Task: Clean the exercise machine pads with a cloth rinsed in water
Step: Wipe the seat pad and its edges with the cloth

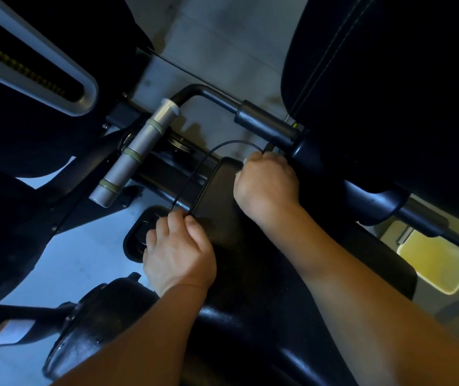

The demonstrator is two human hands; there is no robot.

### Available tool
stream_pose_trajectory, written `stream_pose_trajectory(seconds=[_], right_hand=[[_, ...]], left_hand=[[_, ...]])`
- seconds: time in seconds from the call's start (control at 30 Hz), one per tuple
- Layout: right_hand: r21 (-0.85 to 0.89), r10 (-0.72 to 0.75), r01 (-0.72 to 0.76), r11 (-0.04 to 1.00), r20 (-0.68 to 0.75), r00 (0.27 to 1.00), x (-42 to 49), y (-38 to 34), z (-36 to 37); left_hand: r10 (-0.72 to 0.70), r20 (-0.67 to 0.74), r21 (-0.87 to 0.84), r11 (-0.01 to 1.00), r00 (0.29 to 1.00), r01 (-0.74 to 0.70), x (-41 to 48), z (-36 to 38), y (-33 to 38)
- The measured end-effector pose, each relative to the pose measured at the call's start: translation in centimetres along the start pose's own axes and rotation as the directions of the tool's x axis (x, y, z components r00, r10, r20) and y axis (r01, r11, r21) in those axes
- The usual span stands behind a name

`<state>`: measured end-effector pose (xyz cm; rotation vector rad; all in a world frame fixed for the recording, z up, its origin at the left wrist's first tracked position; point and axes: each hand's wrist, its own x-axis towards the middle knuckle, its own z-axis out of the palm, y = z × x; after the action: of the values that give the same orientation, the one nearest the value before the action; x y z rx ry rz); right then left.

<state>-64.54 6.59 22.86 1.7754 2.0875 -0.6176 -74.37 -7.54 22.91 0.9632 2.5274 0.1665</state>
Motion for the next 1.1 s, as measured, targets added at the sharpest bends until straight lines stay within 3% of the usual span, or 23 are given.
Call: stream_pose_trajectory(seconds=[0.17,0.33,0.47,0.63,0.9,1.1], right_hand=[[0.251,-0.2,0.213,0.944,-0.077,0.977,2.0,-0.9,0.8],[0.213,-0.235,0.263,0.941,-0.147,0.961,-0.9,1.1,2.1],[0.144,-0.191,0.232,0.962,-0.253,0.948,-5.1,3.7,2.5],[0.085,-0.014,0.042,0.995,-0.297,0.955,-6.7,5.1,2.7],[0.184,-0.141,0.207,0.961,-0.316,0.938,-4.4,4.7,2.7],[0.12,0.06,-0.023,0.992,-0.312,0.948,-7.2,6.5,3.1]], left_hand=[[0.015,-0.013,0.004,1.0,1.0,-0.015,0.0,0.2,0.0],[0.025,-0.018,0.013,1.0,1.0,-0.025,-0.1,0.1,-0.1],[0.013,-0.007,0.004,1.0,1.0,-0.013,-0.2,0.1,-0.1],[0.02,-0.012,0.006,1.0,1.0,-0.02,-0.1,0.1,-0.1],[0.026,-0.021,-0.006,1.0,0.999,-0.027,-0.1,0.2,-0.1],[0.04,-0.031,0.002,0.999,0.999,-0.04,-0.2,0.1,-0.1]])
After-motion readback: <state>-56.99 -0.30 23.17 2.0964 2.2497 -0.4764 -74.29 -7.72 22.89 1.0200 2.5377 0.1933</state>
